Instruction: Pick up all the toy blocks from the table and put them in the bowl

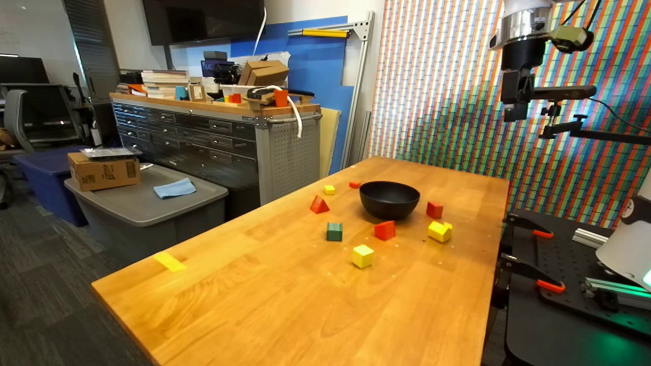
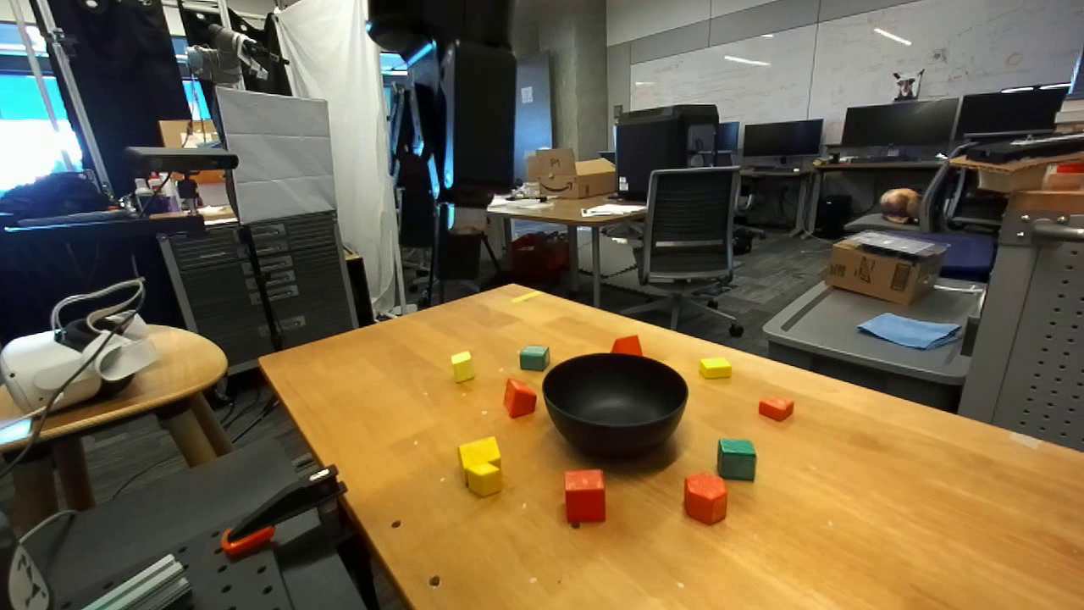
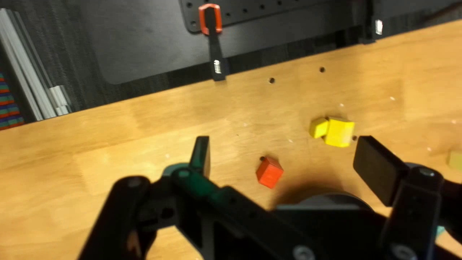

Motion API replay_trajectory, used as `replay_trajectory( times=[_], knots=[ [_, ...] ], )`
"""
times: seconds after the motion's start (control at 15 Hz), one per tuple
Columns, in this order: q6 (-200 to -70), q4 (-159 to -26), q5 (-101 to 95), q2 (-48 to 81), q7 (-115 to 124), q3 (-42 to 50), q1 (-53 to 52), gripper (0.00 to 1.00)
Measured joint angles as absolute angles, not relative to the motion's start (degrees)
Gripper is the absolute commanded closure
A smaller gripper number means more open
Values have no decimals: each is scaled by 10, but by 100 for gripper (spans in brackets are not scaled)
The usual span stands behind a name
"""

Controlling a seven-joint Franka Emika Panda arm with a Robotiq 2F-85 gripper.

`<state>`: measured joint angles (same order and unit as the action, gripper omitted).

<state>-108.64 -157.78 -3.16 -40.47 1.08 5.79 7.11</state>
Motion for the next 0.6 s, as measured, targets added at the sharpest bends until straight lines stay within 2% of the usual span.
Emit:
replay_trajectory(
  times=[0.33, 0.6],
  knots=[
    [-1196, -1580, 128, -363, 138, 8, 27, 0],
    [-1233, -1580, 154, -337, 172, -11, 17, 0]
  ],
)
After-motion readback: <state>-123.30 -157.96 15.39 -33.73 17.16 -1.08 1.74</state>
